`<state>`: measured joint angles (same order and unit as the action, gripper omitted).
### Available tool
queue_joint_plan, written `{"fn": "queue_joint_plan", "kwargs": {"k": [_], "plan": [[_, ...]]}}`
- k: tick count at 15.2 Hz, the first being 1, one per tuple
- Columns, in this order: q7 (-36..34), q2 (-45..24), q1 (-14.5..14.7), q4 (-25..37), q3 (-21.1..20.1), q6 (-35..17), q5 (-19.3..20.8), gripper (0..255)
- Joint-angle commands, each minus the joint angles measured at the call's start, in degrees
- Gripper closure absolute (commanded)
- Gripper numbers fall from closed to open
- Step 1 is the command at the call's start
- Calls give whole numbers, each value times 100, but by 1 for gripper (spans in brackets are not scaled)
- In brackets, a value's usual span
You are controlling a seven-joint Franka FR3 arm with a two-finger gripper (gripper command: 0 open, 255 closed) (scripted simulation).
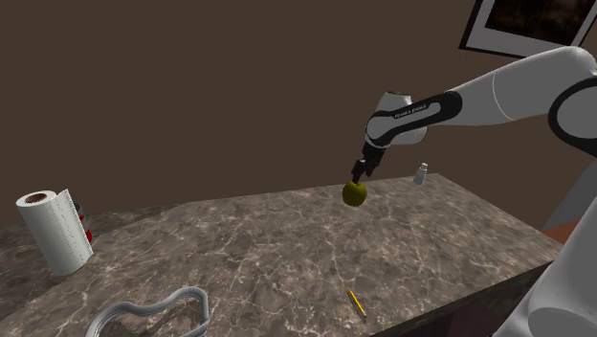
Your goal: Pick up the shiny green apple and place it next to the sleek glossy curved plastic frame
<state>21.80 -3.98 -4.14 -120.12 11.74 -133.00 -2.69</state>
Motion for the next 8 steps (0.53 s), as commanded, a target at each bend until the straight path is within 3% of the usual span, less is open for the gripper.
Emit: {"fn": "queue_joint_plan", "kwargs": {"k": [1,8], "plan": [[23,-108,-3,-39,-4,-146,-36,0],[30,-137,-4,-49,-5,-185,-46,0]]}}
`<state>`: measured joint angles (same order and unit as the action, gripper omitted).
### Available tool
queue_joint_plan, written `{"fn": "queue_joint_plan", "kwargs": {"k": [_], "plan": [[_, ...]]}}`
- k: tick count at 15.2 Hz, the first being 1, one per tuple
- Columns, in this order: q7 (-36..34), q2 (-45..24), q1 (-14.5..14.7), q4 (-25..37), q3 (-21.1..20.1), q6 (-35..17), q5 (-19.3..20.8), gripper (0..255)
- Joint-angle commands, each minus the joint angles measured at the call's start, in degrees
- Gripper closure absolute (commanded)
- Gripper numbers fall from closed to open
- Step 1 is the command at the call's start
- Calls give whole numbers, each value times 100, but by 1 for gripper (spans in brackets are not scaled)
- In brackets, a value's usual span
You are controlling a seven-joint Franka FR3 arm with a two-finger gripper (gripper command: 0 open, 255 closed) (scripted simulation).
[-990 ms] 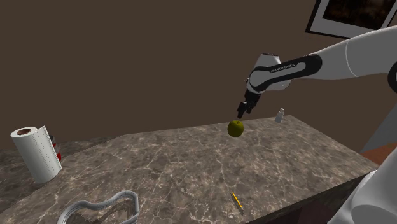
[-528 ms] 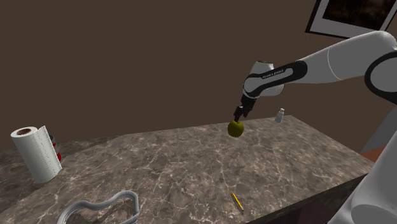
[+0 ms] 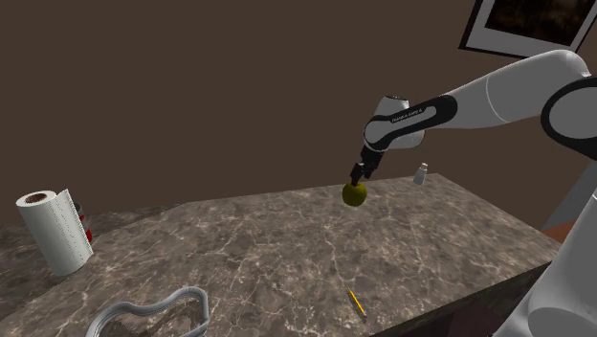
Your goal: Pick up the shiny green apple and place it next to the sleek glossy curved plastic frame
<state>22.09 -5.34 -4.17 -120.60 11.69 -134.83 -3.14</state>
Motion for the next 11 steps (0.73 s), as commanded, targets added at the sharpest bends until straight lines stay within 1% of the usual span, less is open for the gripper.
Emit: {"fn": "queue_joint_plan", "kwargs": {"k": [1,2,11], "plan": [[0,0,0,0,0,0,0,0],[0,0,0,0,0,0,0,255],[0,0,0,-1,0,-1,0,255]]}}
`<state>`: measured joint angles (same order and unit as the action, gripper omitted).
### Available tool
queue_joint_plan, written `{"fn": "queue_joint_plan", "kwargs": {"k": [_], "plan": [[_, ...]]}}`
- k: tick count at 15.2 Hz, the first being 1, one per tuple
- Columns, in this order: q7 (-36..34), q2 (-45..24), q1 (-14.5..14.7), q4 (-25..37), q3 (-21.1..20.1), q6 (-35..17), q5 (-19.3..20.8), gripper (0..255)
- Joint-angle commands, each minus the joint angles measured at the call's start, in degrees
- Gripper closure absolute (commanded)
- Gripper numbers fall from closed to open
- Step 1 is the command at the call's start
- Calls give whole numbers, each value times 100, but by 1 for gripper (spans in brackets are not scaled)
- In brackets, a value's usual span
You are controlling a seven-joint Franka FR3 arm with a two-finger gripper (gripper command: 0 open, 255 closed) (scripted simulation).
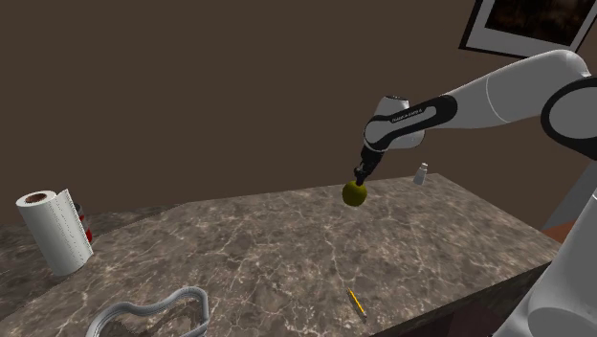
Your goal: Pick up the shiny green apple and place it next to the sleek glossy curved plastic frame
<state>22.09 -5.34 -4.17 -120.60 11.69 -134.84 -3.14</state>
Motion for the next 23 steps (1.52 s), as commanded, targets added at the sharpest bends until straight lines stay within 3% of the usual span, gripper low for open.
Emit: {"fn": "queue_joint_plan", "kwargs": {"k": [1,23], "plan": [[-11,37,2,34,2,71,14,255],[-156,571,19,1138,4,1695,193,255]]}}
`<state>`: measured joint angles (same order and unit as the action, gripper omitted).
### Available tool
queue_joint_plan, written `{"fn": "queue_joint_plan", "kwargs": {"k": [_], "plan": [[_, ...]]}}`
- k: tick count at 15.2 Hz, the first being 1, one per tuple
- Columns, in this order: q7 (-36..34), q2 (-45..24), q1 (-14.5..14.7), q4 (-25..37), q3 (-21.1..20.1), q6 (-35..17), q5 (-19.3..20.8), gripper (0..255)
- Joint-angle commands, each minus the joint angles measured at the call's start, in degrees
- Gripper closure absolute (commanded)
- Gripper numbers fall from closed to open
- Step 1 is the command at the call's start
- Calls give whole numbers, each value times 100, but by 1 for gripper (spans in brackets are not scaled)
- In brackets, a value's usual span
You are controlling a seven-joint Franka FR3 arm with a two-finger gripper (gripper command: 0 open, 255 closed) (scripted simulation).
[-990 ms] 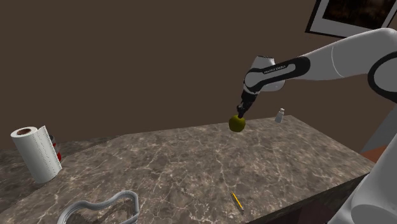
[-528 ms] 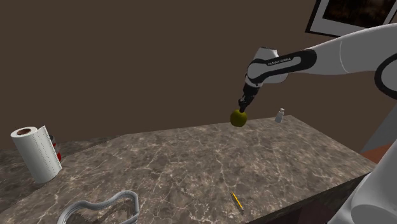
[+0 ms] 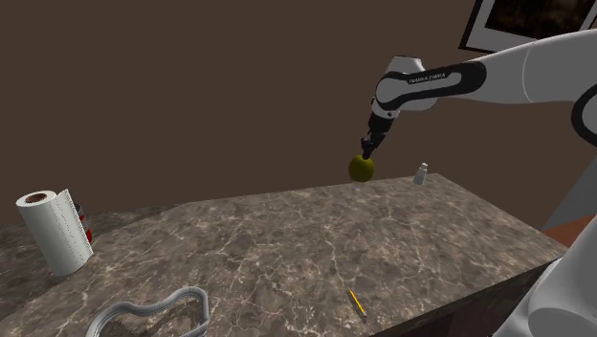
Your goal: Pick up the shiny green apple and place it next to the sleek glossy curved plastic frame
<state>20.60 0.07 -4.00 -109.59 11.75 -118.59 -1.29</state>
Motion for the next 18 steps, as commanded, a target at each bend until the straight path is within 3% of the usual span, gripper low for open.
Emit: {"fn": "queue_joint_plan", "kwargs": {"k": [1,11,18], "plan": [[-10,41,2,103,-2,146,11,255],[-31,78,3,821,-3,899,26,255],[-1002,876,400,-83,-510,783,269,255]]}}
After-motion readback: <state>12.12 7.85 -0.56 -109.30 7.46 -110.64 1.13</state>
